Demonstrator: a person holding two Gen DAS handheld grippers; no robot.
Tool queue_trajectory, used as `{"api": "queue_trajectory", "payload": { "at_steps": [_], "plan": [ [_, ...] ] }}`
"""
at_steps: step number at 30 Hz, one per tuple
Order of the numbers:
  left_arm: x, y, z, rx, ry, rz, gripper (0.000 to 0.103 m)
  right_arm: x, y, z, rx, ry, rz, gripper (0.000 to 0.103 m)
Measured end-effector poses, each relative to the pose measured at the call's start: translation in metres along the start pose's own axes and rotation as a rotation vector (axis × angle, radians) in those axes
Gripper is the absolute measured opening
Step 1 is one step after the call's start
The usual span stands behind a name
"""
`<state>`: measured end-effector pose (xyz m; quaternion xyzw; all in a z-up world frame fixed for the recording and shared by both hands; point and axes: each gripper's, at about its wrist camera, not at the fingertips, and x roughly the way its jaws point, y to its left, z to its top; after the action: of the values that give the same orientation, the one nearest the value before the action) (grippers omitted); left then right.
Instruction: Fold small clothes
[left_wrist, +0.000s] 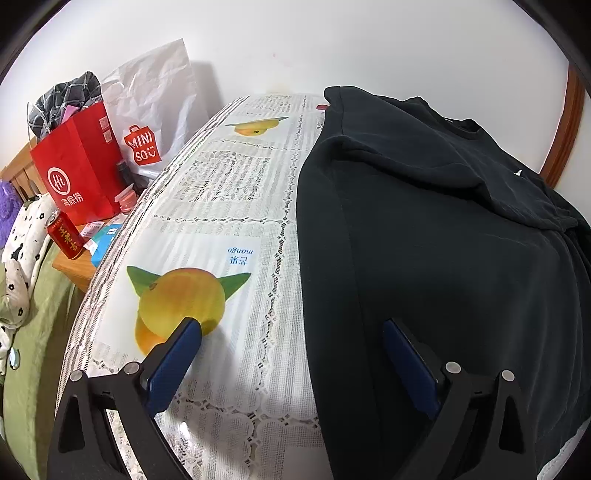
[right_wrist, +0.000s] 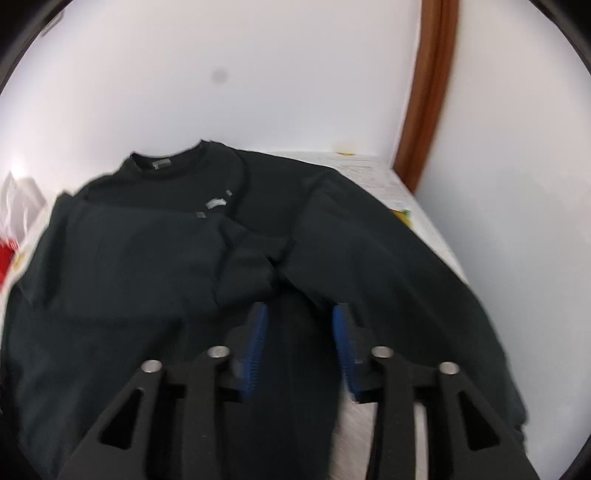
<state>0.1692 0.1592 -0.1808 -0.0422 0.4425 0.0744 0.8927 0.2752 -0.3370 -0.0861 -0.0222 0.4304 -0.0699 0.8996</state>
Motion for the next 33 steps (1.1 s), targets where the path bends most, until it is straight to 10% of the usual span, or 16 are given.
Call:
{"api": "queue_trajectory", "payload": {
  "at_steps": [10,28,31,33],
  "plan": [
    [-0.018,-0.019,-0.009,0.084,-0.030,-0.017,0.099,0.003,-0.078,-0.055,0.023,0.059,-0.146,0.063],
    [-0.005,-0.010,-0.009,0.039,0.008,-0.052,0.103,0.071,-0.002,0.024,-0.064,0.010,0.029,0.063],
    [-0.005,-0.010,-0.009,0.039,0.008,-0.052,0.103,0.079,0.000,0.028,-0.067,0.016,0.048,0.021],
    [-0.005,-0.010,-0.009,0.039,0.008,-0.052,0.103,0.079,-0.011,0.032,-0.029,0.008,0.054,0.015]
  ]
}}
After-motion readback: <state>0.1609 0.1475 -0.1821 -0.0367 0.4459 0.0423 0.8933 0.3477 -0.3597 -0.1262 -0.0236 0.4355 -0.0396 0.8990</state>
